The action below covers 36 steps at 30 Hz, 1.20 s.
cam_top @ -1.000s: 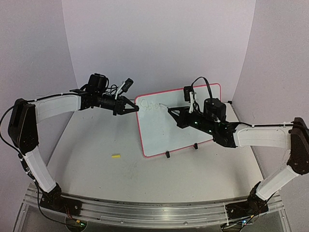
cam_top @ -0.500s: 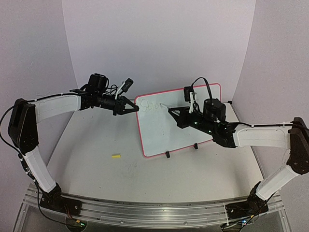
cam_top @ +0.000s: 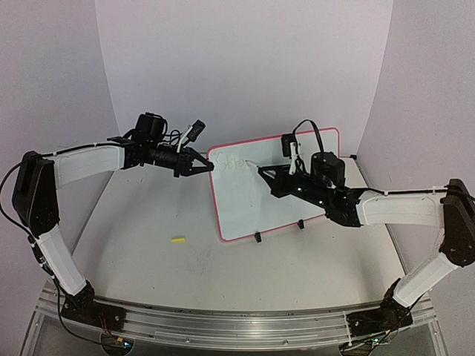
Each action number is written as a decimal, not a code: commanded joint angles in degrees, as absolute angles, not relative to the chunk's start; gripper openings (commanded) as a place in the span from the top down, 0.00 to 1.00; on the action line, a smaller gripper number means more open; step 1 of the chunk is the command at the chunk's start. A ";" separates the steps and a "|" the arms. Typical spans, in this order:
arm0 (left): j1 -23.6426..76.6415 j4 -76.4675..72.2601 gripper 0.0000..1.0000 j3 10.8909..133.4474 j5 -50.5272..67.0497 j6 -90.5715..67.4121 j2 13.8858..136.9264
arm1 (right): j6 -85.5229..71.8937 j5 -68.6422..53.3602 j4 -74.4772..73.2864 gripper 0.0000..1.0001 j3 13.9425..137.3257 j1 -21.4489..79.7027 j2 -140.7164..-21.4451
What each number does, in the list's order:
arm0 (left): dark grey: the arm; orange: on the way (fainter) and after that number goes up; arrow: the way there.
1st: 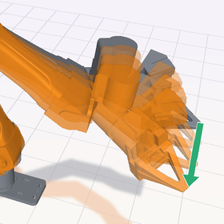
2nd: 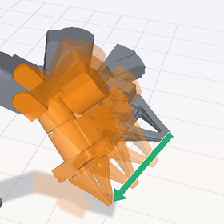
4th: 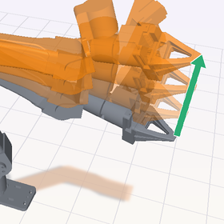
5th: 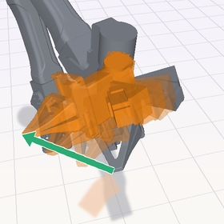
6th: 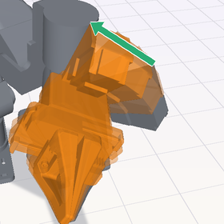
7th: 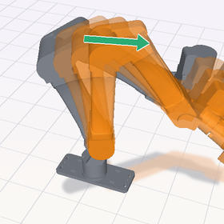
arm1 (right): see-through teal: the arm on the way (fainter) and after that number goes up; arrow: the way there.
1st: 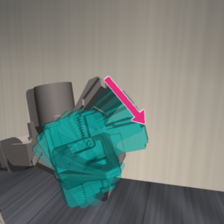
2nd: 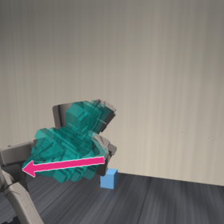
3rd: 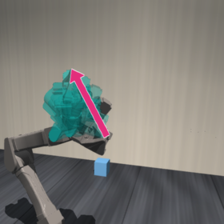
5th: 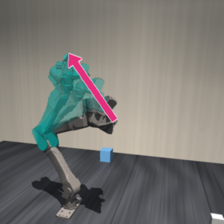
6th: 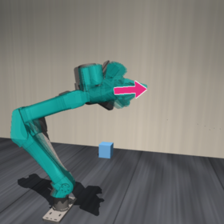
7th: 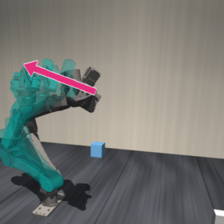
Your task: Write a sentence on the whiteboard
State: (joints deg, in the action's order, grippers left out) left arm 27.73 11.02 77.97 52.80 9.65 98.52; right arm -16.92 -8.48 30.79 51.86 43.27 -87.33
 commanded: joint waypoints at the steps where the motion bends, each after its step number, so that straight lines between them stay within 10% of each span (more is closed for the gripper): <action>1: 28.04 14.59 1.00 78.31 51.19 12.64 97.39 | -16.14 -6.75 32.88 1.00 54.49 43.01 -87.71; 36: 28.22 14.77 1.00 78.40 51.21 12.74 97.59 | -18.46 -7.65 34.23 1.00 50.89 42.98 -87.52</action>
State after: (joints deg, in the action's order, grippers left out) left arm 27.77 11.05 77.97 52.80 9.63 98.52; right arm -18.28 -7.95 31.69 50.54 43.27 -87.33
